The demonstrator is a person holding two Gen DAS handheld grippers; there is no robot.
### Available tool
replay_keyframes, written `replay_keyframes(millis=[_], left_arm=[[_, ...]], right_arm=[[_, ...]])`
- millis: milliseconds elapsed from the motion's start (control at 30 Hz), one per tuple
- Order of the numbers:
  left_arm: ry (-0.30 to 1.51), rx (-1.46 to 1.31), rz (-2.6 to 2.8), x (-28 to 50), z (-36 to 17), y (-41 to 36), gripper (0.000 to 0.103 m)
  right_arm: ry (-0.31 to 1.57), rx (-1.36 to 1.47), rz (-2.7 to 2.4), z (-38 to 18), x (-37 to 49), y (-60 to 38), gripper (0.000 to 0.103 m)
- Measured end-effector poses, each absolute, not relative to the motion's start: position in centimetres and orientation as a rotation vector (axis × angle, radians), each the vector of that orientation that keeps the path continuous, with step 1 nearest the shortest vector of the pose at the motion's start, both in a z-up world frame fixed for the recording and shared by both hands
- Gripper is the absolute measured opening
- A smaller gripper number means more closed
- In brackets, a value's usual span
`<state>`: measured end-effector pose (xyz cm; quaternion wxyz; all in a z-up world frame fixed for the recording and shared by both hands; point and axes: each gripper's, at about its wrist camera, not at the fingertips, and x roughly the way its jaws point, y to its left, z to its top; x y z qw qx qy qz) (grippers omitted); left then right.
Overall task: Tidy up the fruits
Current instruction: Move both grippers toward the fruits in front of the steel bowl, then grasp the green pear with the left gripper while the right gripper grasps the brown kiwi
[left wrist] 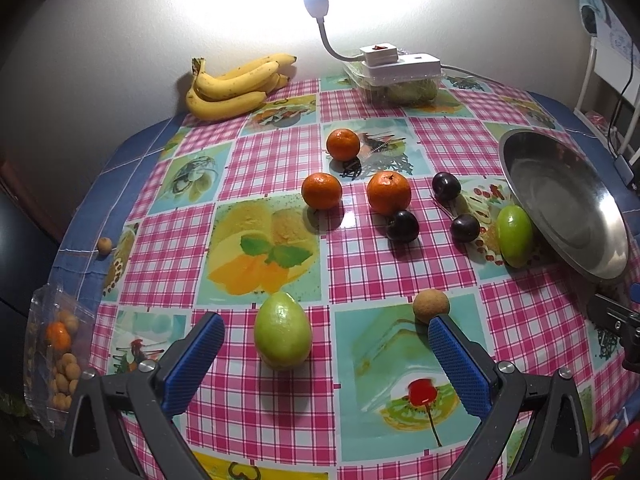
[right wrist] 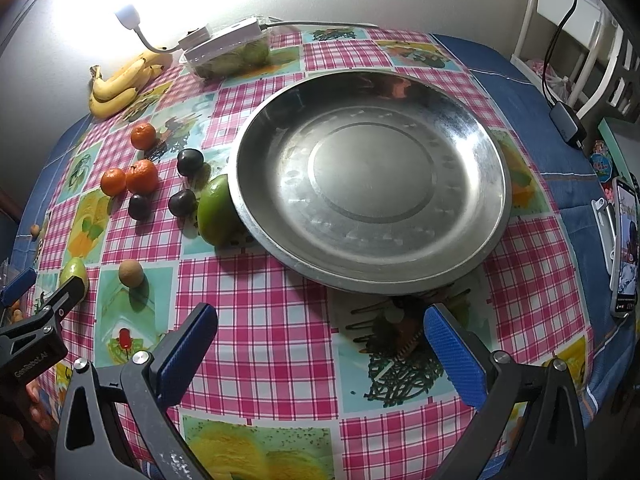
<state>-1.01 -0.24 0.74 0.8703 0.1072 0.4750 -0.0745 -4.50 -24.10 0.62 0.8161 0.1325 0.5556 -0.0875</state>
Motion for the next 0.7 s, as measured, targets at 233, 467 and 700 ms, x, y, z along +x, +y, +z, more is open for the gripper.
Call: replay_keyframes(millis=[233,467,700], left_arm=[[1.001,0.180,-0.174,-0.9,0.9,0.2,0.103],[1.025,0.100,-0.194,-0.4,0.9,1.3,0.102],[1.043,0.033,-0.181,0.5,1.4,3.2,0.100]], right_arm=[[1.215,0.279,-0.194,0.5,-4.3,-24.3,0.103],[1.200,0.279,-0.160,0.5,-3.9,-23.8,0.103],[1.101,0.326,-0.067,1.4,-3.0,-22.3,0.103]])
